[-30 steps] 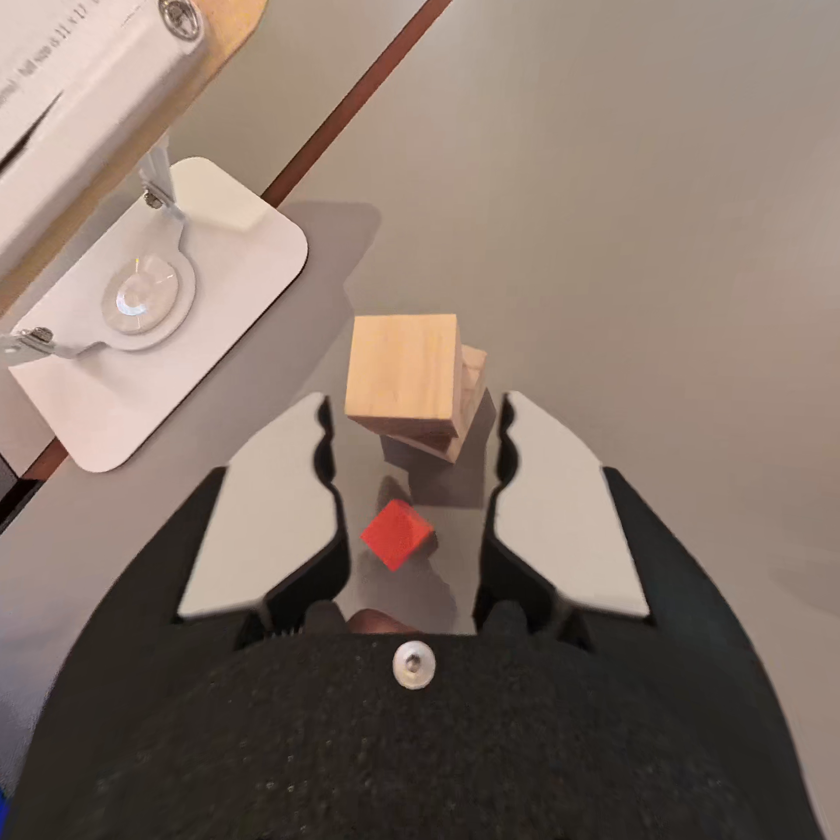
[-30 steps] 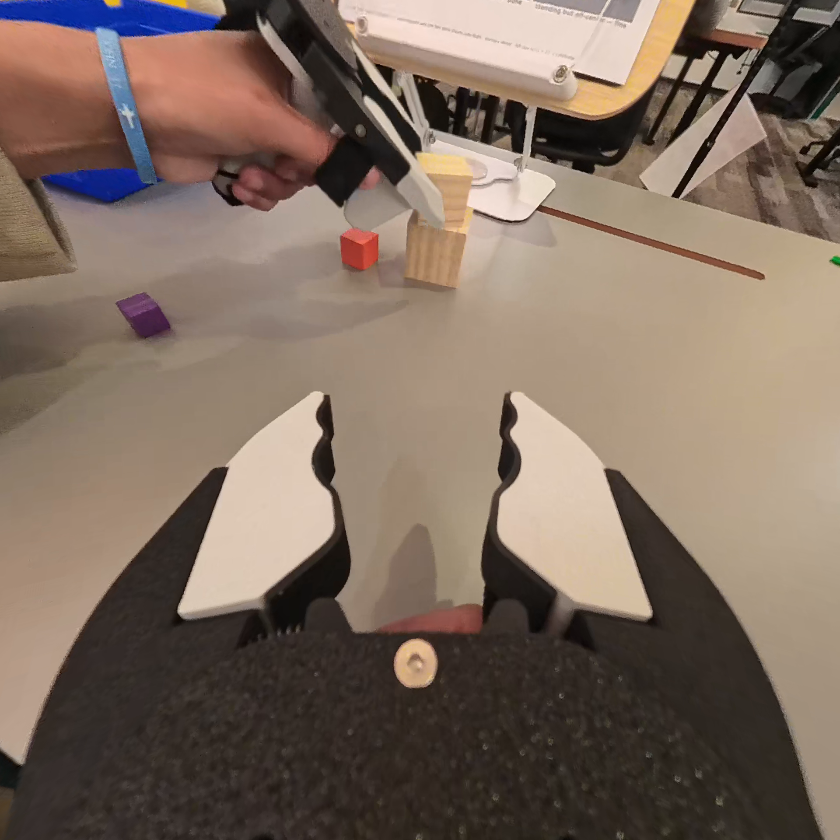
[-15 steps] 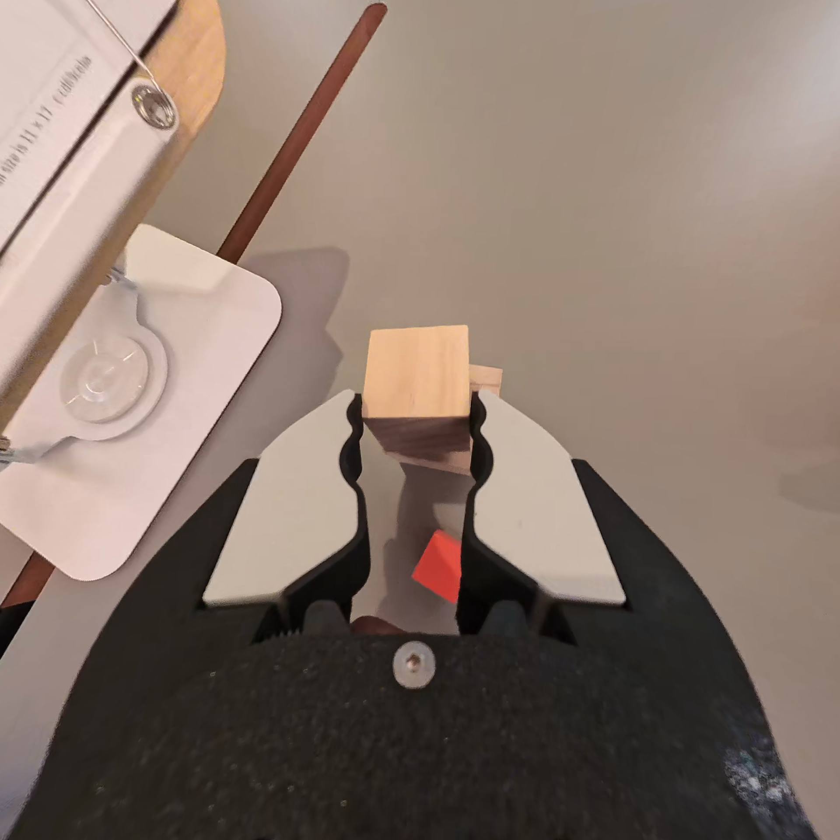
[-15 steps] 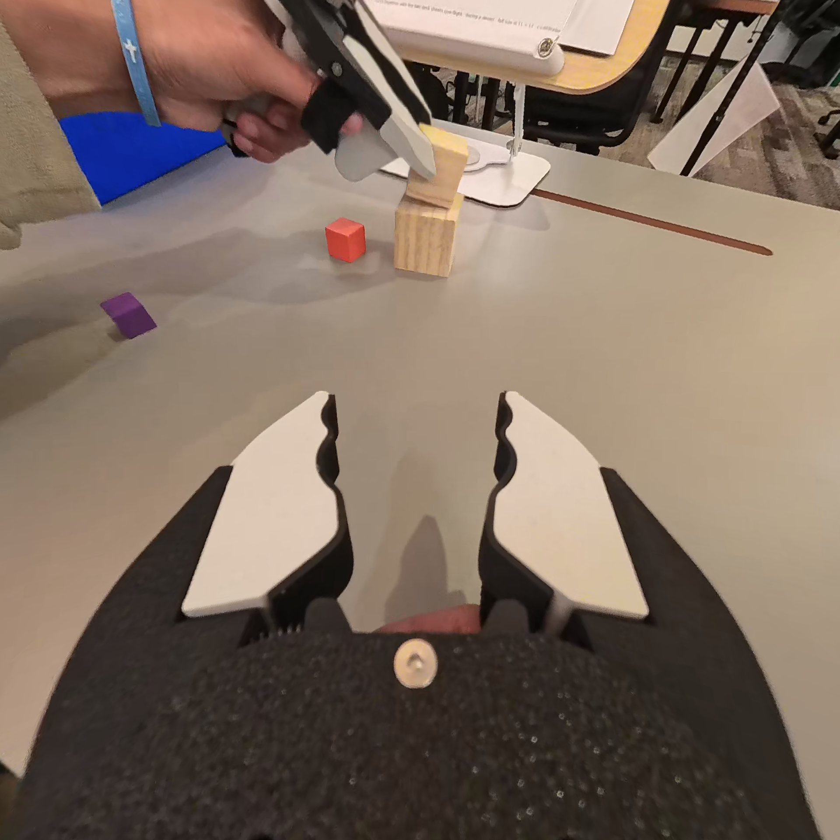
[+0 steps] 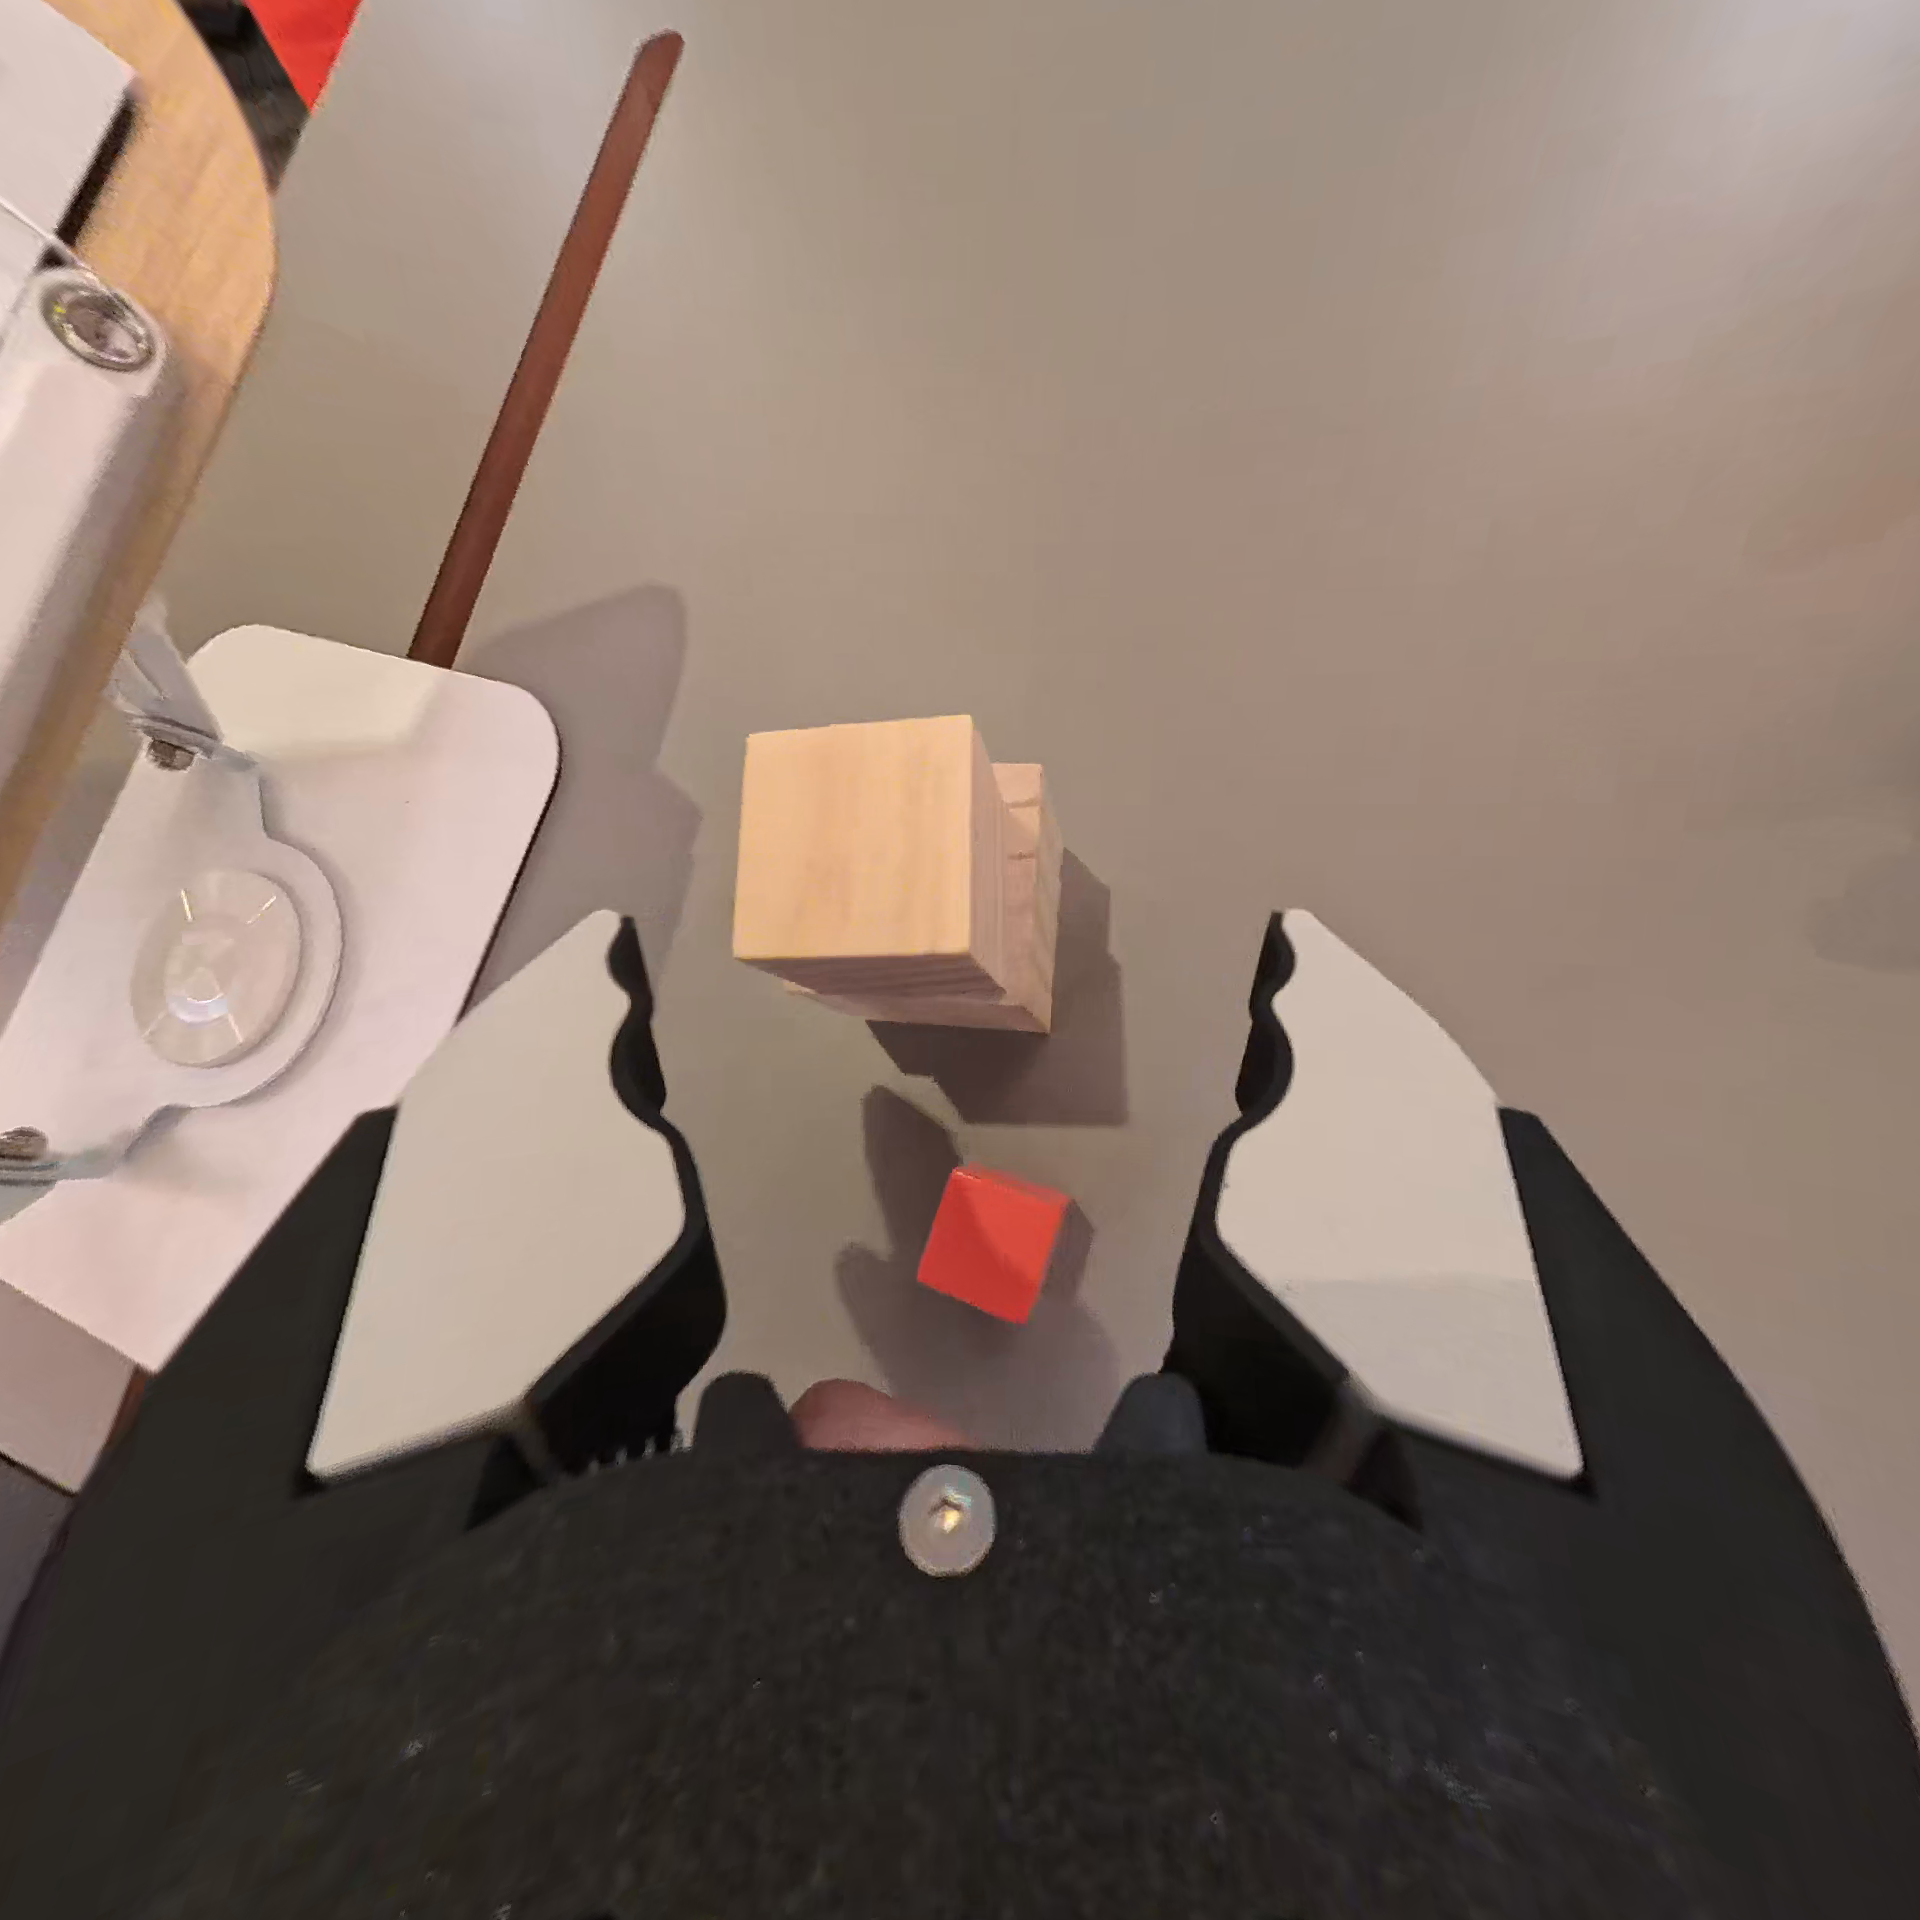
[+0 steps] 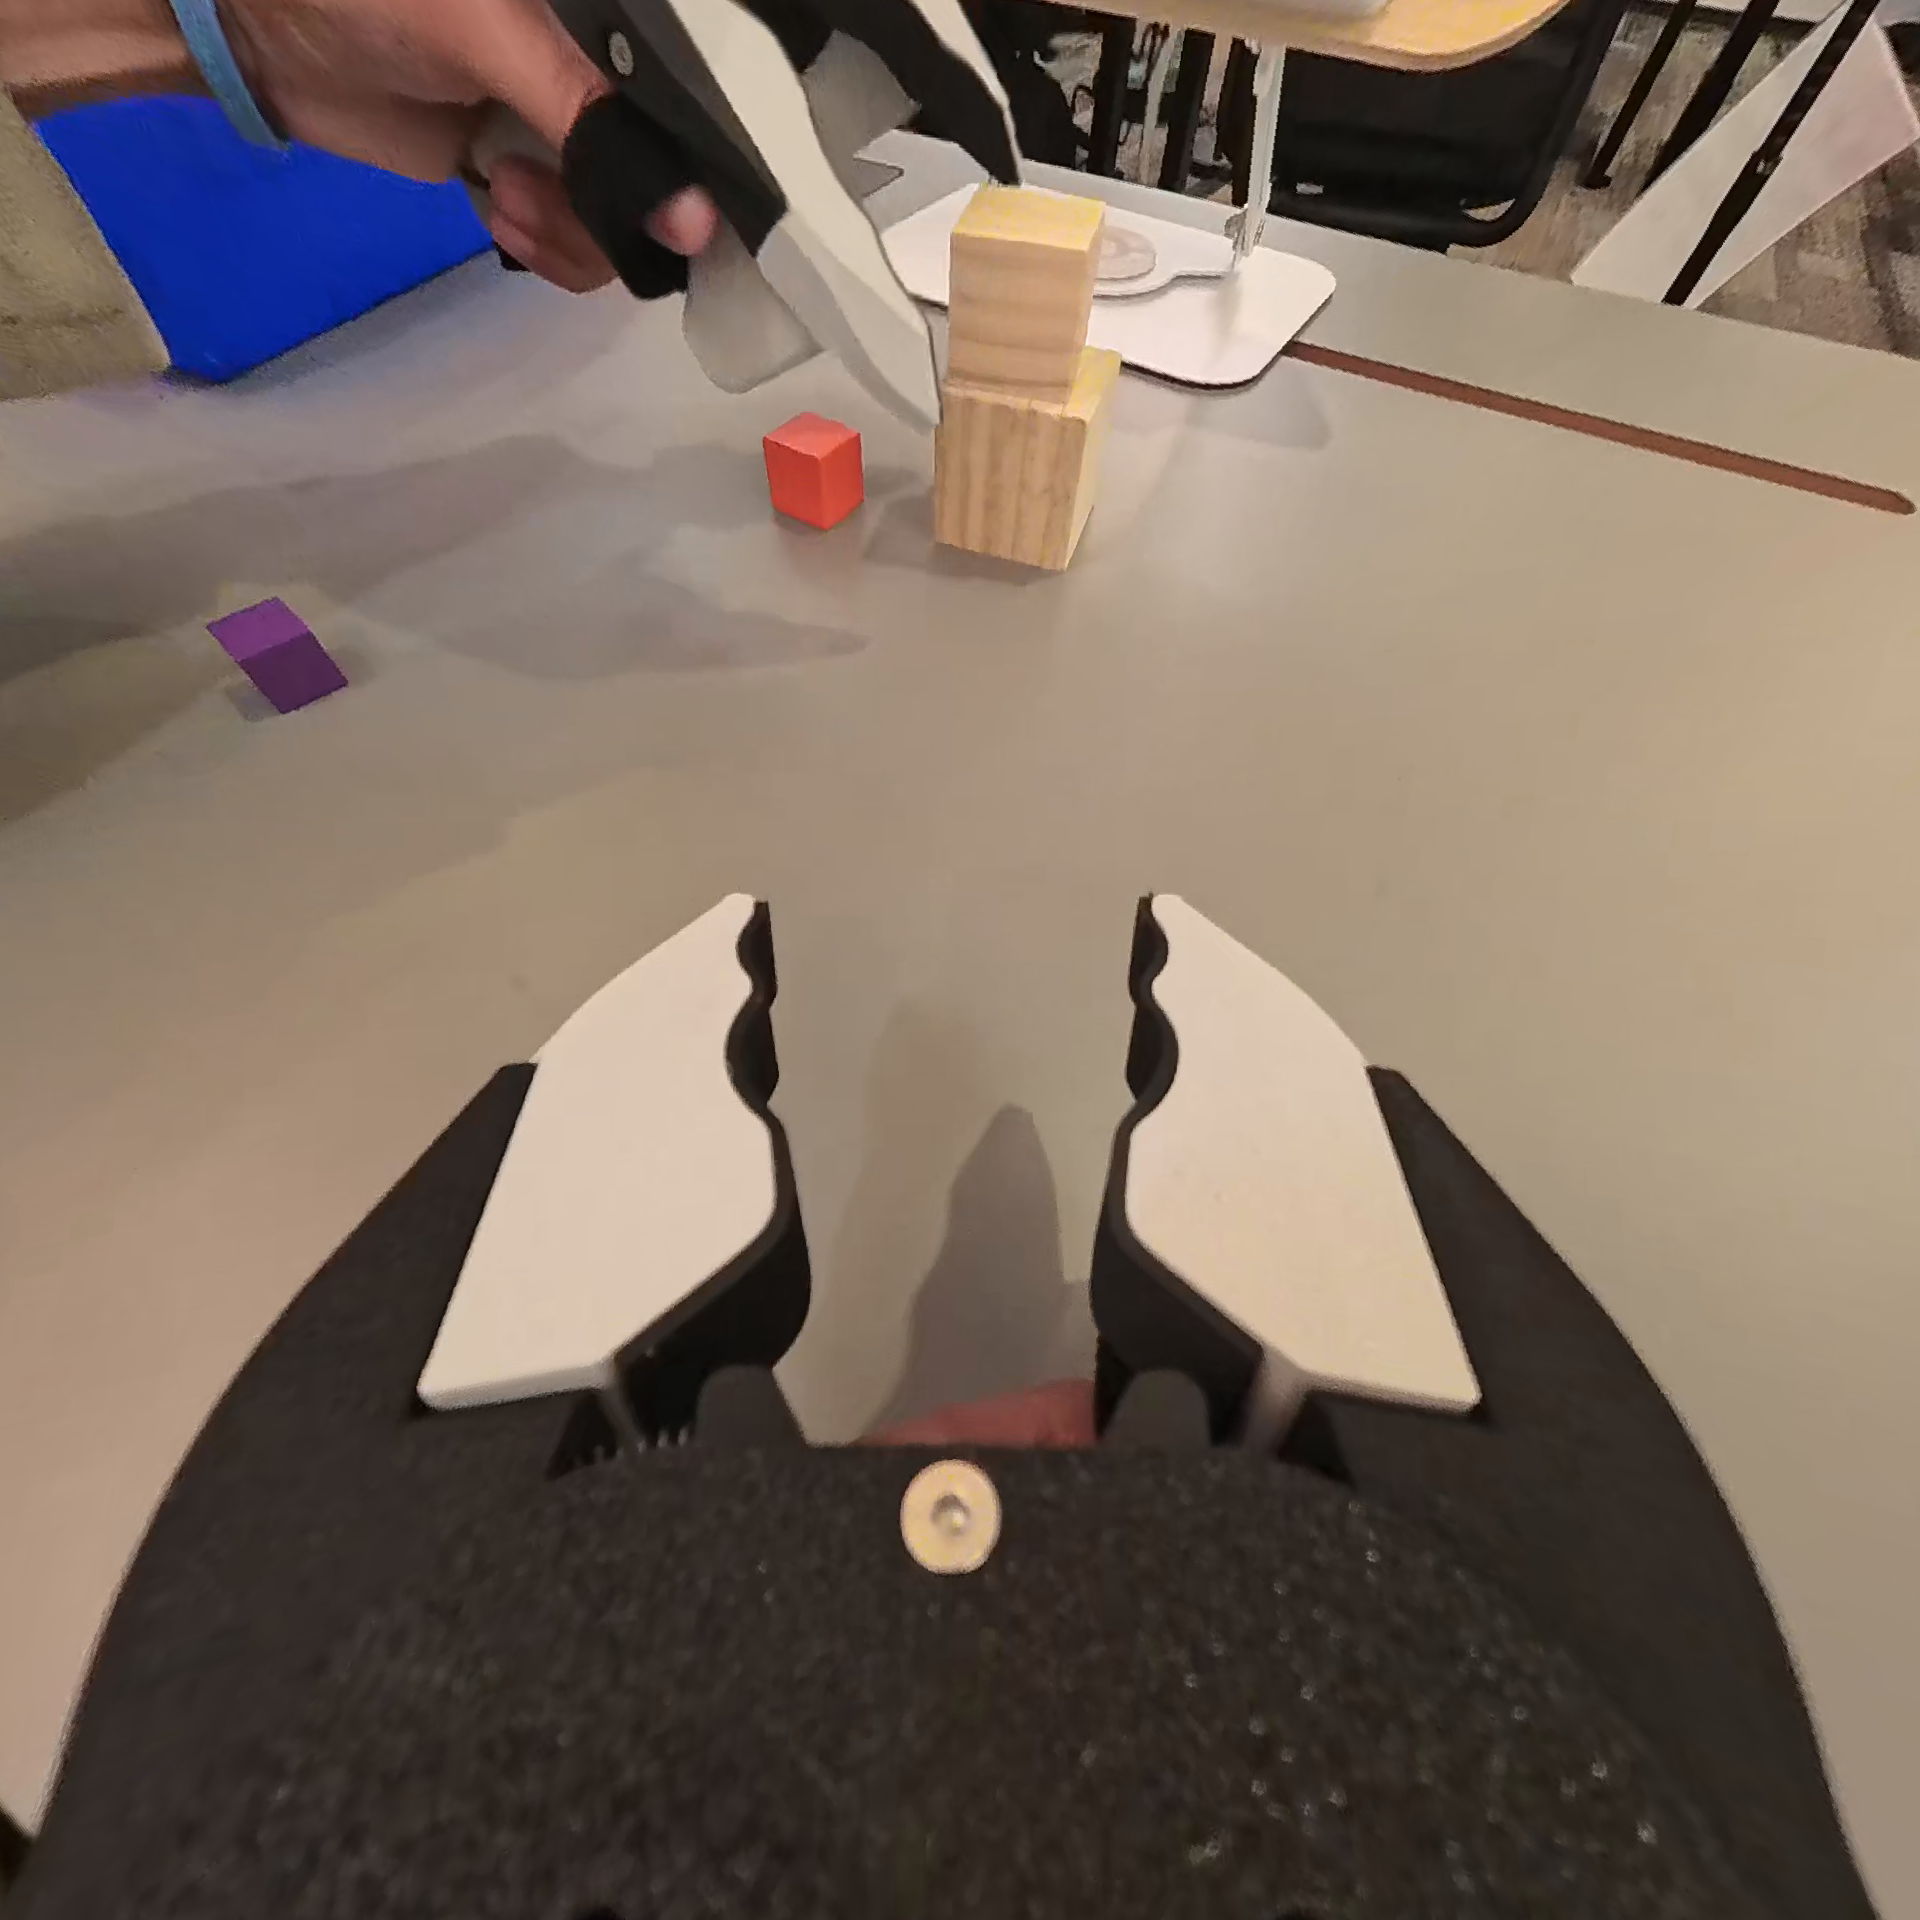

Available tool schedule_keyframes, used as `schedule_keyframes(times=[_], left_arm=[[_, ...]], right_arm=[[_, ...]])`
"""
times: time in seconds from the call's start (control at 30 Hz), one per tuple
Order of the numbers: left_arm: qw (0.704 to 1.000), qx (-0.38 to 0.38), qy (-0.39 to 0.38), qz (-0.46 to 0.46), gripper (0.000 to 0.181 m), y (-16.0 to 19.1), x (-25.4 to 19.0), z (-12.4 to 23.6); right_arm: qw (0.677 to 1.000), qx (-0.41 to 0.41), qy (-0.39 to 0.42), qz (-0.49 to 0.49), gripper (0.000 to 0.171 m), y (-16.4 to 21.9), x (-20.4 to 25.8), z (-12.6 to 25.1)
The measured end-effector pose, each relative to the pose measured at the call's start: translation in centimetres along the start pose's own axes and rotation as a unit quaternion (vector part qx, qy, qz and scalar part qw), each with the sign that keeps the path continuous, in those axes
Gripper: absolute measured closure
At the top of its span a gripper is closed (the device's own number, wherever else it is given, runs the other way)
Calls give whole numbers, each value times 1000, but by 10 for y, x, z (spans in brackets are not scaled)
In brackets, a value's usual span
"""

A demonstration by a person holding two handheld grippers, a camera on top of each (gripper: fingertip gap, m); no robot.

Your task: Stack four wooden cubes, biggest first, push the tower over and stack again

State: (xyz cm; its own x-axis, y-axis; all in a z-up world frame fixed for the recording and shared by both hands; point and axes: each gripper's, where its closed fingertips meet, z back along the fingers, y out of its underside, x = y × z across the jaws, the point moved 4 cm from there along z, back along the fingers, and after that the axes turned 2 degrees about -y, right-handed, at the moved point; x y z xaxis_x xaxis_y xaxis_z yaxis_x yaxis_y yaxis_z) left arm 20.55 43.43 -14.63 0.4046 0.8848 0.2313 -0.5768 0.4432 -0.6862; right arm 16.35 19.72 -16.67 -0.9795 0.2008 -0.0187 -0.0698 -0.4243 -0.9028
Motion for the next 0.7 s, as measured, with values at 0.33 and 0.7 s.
schedule_keyframes(times=[0.33, 0.7], left_arm=[[996, 88, 13, 21, 93, 16, 14, -39], [993, 90, 73, -8, 122, 25, -17, -27]], right_arm=[[1000, 0, 2, -12, 107, -1, -10, 6], [1000, -4, 1, -9, 109, -4, -7, 11]])
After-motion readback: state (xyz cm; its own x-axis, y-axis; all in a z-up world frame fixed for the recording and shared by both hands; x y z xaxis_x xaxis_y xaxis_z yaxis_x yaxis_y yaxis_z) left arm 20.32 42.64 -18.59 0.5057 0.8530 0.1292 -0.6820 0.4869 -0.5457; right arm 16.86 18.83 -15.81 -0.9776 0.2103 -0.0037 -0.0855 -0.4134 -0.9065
